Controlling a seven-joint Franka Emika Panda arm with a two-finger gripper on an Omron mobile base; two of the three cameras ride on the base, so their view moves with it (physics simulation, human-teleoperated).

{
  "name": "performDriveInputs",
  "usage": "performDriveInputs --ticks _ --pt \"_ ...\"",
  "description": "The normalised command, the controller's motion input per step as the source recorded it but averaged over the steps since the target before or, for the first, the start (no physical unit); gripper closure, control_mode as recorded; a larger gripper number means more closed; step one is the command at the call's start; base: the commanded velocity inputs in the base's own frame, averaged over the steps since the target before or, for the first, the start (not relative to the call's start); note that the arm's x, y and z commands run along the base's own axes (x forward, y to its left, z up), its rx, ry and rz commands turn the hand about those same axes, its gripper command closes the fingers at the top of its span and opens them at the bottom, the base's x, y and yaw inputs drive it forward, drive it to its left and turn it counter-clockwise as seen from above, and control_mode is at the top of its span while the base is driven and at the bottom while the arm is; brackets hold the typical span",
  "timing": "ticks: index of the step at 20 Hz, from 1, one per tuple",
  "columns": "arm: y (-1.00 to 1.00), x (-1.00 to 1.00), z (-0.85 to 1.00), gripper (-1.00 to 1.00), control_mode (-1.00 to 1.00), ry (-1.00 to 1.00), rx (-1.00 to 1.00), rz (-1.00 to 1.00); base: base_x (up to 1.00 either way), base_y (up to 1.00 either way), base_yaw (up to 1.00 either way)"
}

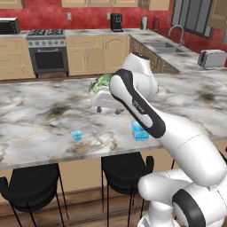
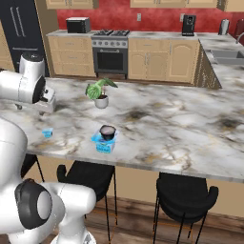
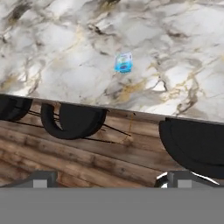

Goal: Stack the yogurt containers by placing the smaller containers on top of the larger containers.

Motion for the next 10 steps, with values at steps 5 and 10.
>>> performDriveInputs --ticks 5,10 --pt "0.06 0.0 -0.59 -1.0 -1.0 0.21 -0.14 0.0 0.0 0.0 0.0" --pt "0.0 0.0 -0.4 -1.0 -1.0 0.09 -0.09 0.0 0.0 0.0 0.0"
